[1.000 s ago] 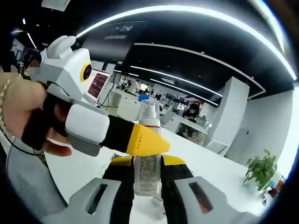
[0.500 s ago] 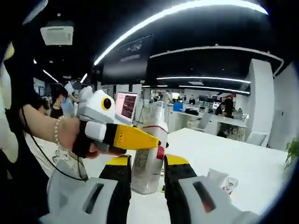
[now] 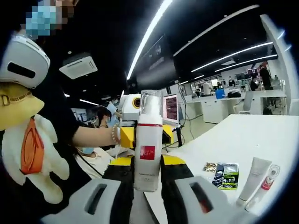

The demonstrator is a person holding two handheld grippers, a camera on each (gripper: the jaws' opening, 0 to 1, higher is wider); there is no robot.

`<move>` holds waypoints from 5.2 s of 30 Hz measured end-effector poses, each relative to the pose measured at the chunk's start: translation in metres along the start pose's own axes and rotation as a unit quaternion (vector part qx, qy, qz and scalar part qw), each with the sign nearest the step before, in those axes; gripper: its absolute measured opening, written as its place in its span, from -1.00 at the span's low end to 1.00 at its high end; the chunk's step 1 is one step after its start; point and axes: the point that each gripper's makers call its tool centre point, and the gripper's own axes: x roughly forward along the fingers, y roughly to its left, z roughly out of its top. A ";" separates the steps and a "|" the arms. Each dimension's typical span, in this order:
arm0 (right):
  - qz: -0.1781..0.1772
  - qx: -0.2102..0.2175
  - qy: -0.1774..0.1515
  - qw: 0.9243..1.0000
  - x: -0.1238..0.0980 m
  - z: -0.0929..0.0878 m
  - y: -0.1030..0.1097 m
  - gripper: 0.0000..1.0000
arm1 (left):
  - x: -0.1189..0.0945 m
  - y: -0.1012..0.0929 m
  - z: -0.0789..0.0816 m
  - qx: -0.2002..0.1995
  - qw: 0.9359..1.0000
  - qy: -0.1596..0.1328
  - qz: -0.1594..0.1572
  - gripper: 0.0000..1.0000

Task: Arrange the skincare products in the storage area until every visible bottle or jar stands upright without overlapping.

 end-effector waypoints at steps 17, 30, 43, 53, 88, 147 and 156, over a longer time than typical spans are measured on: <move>-0.261 -0.080 -0.004 0.962 -0.014 -0.009 -0.062 -0.62 | 0.010 0.058 -0.008 -0.018 0.979 -0.018 0.201 -0.66; -0.380 -0.148 0.021 0.913 -0.021 -0.016 -0.080 -0.61 | 0.017 0.073 -0.006 -0.045 0.926 -0.066 0.370 -0.67; -0.369 -0.131 0.028 0.920 -0.033 -0.034 -0.089 -0.62 | 0.028 0.074 -0.021 0.057 0.924 0.061 0.374 -0.65; -0.352 -0.142 0.057 0.923 -0.057 -0.054 -0.108 -0.62 | 0.060 0.081 -0.047 0.056 0.938 0.164 0.300 -0.67; -0.267 -0.110 0.132 0.948 -0.086 -0.138 -0.138 -0.31 | 0.093 0.115 -0.138 0.094 0.927 0.341 0.124 -0.69; -0.303 -0.015 0.163 0.939 -0.135 -0.188 -0.172 0.33 | 0.092 0.205 -0.216 0.088 0.938 0.324 0.086 -0.70; -0.303 -0.015 0.162 0.939 -0.134 -0.187 -0.173 0.34 | 0.090 0.207 -0.216 0.086 0.937 0.326 0.092 -0.64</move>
